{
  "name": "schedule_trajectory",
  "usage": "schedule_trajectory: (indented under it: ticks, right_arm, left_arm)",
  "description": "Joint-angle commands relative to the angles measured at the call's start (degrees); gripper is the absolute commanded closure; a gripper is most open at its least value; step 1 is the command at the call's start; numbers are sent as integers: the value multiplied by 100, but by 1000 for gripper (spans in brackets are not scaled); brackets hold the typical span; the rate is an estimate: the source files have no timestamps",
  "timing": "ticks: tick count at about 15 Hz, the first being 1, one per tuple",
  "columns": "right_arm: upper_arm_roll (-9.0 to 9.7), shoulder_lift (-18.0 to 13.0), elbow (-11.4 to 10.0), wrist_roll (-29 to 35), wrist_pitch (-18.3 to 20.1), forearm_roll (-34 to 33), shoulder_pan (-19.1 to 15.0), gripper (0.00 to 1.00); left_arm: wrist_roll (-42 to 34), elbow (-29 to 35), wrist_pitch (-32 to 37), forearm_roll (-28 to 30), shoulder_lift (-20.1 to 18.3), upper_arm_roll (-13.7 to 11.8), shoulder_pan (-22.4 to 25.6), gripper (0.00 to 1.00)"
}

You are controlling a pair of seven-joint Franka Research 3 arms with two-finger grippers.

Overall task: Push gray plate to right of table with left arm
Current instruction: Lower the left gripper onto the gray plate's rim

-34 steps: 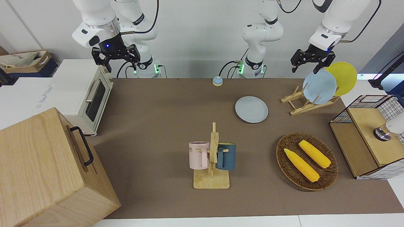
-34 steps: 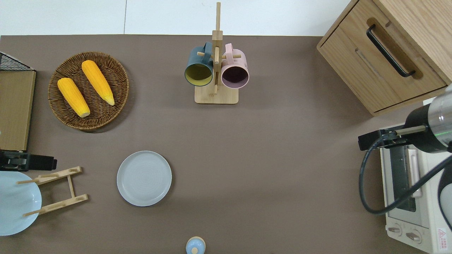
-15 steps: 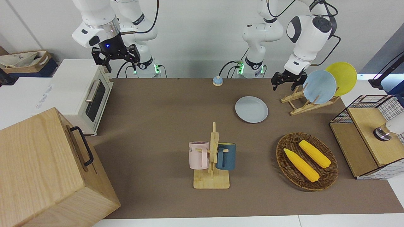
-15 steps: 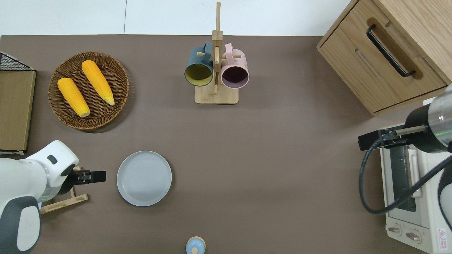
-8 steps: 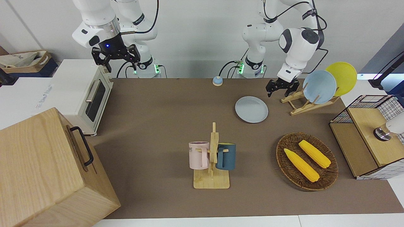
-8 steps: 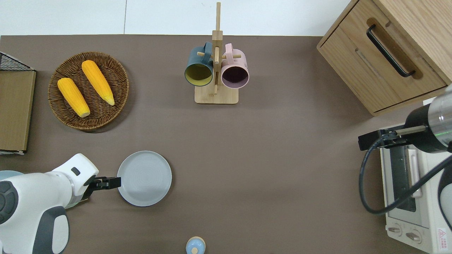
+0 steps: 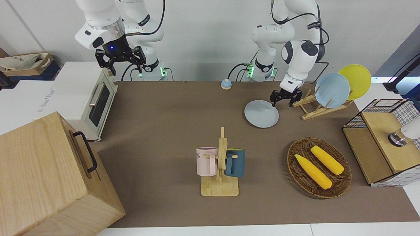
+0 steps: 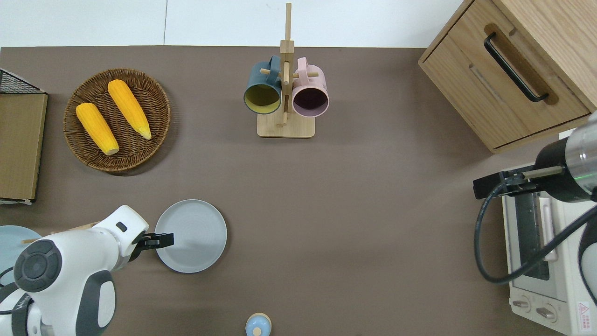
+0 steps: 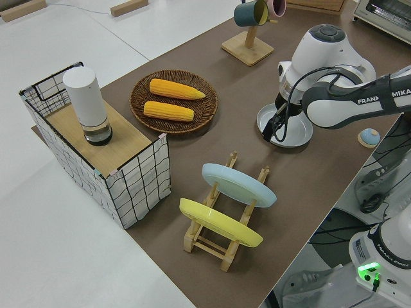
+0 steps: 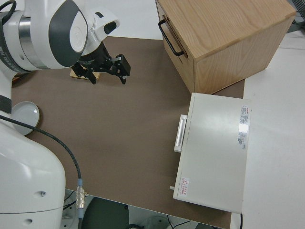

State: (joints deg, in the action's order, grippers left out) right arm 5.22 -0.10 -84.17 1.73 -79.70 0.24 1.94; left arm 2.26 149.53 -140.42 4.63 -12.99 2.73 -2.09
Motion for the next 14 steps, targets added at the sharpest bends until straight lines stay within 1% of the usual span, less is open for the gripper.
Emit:
schedule_trajectory:
  ticks: [1,3,8,9,10,12,13,14]
  right_arm:
    - [32,-43,-3,-15,69,46,-62,17]
    - [32,-43,6,-15,69,46,-62,17]
    - [32,-43,5,-6,69,46,-62,17]
    - [23,-43,-3,-6,69,46,-62,17]
    - [32,-43,-3,-15,69,46,-62,17]
    - [32,-43,-3,-15,69,46,-62,17]
    - [32,-43,-3,-6,69,46,-62,17]
    - [23,-43,-3,-15,69,46,-62,17]
  left_arm:
    - [319,59,-486,73,411,-45,-248,9]
    - [310,59,-618,65,543,-36,-240,9]
    - [231,59,-618,65,605,-45,-187,17]
    - [222,59,-618,65,596,-53,-187,71]
    - [222,59,-618,65,596,-53,-187,177]
    - [222,59,-618,65,596,-53,-187,503]
    - [231,59,-610,65,587,-53,-187,648]
    - [231,59,-610,65,596,-53,-178,763]
